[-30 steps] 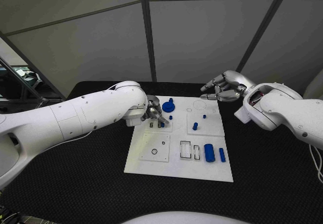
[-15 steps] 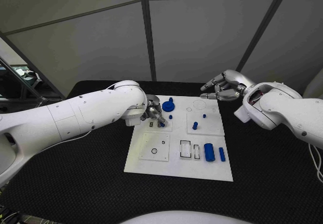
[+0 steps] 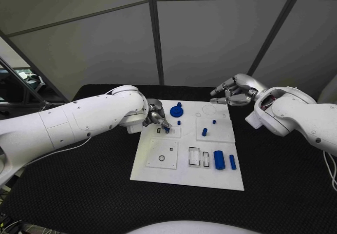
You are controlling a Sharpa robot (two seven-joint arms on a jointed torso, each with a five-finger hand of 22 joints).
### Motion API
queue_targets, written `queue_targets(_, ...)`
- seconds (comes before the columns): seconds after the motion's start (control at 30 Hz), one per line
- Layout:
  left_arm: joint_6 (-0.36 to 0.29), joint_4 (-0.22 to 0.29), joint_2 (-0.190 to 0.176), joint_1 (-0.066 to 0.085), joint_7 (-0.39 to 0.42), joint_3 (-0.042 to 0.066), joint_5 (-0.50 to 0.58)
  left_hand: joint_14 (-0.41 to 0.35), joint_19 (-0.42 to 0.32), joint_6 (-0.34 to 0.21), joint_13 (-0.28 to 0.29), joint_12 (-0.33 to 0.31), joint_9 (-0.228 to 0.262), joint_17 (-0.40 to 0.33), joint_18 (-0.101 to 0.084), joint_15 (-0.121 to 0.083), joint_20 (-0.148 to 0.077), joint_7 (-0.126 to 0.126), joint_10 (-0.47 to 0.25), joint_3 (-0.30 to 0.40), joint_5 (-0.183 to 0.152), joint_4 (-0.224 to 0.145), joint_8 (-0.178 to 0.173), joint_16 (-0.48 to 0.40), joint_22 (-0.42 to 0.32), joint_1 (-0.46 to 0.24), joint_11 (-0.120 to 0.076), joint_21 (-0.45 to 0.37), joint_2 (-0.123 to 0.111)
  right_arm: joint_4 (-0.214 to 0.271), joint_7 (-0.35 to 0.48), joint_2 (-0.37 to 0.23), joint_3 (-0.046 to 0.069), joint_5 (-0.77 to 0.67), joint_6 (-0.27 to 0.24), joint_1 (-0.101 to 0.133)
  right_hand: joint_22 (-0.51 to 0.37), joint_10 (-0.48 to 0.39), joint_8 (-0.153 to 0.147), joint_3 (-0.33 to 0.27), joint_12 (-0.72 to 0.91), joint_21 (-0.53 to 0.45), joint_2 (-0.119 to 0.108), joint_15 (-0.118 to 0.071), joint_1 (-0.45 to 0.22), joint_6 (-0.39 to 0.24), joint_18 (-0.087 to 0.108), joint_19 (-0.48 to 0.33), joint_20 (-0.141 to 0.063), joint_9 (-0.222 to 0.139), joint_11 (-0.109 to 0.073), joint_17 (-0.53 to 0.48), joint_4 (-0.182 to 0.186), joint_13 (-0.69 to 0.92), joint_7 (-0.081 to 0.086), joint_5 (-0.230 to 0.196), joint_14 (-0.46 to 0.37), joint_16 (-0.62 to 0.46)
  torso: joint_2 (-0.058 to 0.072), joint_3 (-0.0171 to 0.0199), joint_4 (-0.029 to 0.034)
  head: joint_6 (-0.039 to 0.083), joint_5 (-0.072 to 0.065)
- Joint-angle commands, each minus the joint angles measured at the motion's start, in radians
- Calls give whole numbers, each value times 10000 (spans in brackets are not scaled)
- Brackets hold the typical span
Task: Assemble the parts on the task board
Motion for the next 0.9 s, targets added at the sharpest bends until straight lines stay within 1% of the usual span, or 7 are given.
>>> queue_targets(0.03,-806,179,-103,7,85,7,201,775,46,169,246,30,62,1665,75,-41,2,-66,96,1210,58,-1047,-59,59,29,-126,-12,66,-122,-10,149,14,8,-24,163,22,1671,37,-62,22,27,15,-30,-74,-139,44,99,444,-61,12,-6,0,-9,-9,-16,59,328,-70,9,5,-7,-23,34)
queue_targets(0.17,-1125,338,-234,-14,74,6,206,777,54,222,260,8,191,1672,70,-46,2,-63,112,1564,152,-1179,-95,60,66,-294,-19,77,-232,-43,177,25,7,-24,221,22,1673,36,-65,19,24,15,-33,-74,-158,41,99,445,-61,12,-5,6,-3,-14,-15,65,330,-67,1,-3,4,-53,54)
queue_targets(0.23,-1217,380,-278,-41,56,5,206,777,52,235,261,-5,230,1674,70,-46,1,-63,114,1667,161,-1218,-108,61,70,-351,-20,76,-260,-56,183,26,7,-24,238,21,1673,36,-65,19,24,15,-33,-74,-158,41,99,445,-61,12,-5,6,-3,-14,-15,65,330,-67,-3,3,8,-61,74)
queue_targets(0.33,-1306,428,-328,-111,13,2,143,778,53,251,261,-22,279,1679,70,-46,1,-63,116,1794,180,-1268,-125,63,80,-424,-20,77,-293,-71,215,23,6,-24,284,21,1673,36,-65,19,24,15,-33,-74,-158,41,99,445,-61,12,-5,6,-3,-14,-15,65,330,-67,10,10,-20,-62,94)
queue_targets(0.5,-1425,531,-350,-236,-73,-1,-423,799,105,285,309,42,368,1744,51,-49,-2,-64,157,2006,237,-1368,-150,127,184,-549,-23,128,-352,-71,267,9,5,-97,341,20,1662,35,-67,18,21,7,-32,-74,-178,40,102,439,-61,12,-4,-1,5,-18,-15,74,329,-73,6,-3,-28,-83,82)
queue_targets(0.6,-1505,603,-343,-302,-130,-1,-708,808,140,316,337,79,430,1772,39,-53,-5,-69,182,2133,289,-1437,-161,155,250,-633,-28,163,-395,-68,295,1,5,-217,361,20,1662,35,-67,18,21,7,-32,-74,-178,40,102,439,-61,12,-4,-1,5,-18,-15,74,329,-73,12,-2,-28,-87,85)
queue_targets(0.9,-1494,679,-293,-383,-204,-1,-928,819,175,360,378,131,522,1809,26,-59,-11,-77,217,2297,369,-1531,-172,192,324,-763,-35,201,-458,-70,317,11,4,-439,362,20,1662,35,-67,18,21,7,-32,-74,-178,40,102,439,-61,12,-4,-1,5,-18,-15,74,329,-73,14,3,-22,-108,92)
